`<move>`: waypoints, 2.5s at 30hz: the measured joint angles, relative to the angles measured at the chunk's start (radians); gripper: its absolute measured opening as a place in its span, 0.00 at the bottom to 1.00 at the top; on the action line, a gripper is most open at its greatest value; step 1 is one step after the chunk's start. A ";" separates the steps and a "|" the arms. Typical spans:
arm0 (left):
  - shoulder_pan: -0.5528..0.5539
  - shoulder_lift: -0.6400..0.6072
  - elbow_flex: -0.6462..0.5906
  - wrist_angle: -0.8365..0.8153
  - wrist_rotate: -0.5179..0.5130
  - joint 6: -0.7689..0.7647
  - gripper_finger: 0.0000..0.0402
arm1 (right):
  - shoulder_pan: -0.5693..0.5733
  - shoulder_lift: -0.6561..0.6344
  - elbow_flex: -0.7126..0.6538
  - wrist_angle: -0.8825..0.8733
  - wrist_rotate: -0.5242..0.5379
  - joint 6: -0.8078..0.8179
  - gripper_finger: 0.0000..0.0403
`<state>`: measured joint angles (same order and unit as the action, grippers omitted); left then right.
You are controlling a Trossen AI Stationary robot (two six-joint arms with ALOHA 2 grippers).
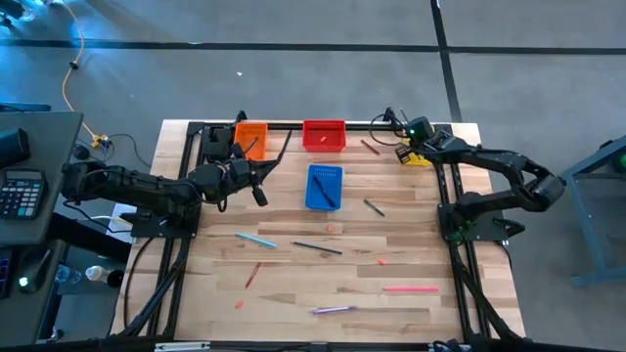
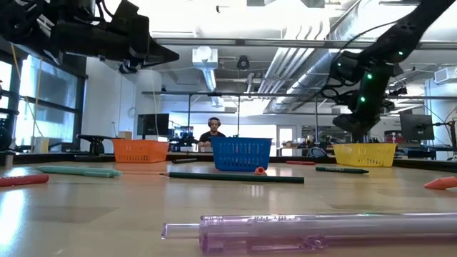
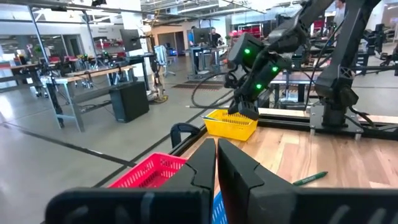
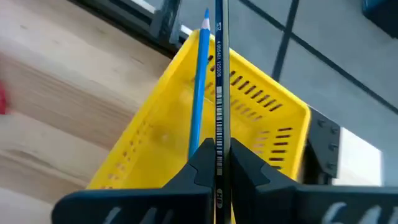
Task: Sort crayons/erasers/pens/pencils in bins
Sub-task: Put the black pencil into the yellow bin
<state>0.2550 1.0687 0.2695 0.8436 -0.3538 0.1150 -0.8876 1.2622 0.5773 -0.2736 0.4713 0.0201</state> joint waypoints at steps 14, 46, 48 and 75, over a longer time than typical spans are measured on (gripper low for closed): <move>0.000 0.000 0.000 0.021 0.000 0.000 0.02 | -0.001 -0.130 -0.135 0.188 -0.123 0.009 0.01; -0.001 0.000 0.000 0.027 -0.003 -0.015 0.02 | 0.098 -0.128 -0.141 0.016 0.095 0.241 0.01; -0.001 0.000 0.000 0.027 0.000 -0.015 0.02 | 0.098 -0.128 -0.141 0.001 0.096 0.252 0.01; -0.001 0.000 0.000 0.021 0.003 -0.007 0.02 | 0.098 -0.037 -0.141 -0.016 0.101 0.252 0.13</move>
<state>0.2539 1.0687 0.2695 0.8646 -0.3511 0.1078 -0.7898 1.2251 0.4358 -0.2900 0.5718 0.2726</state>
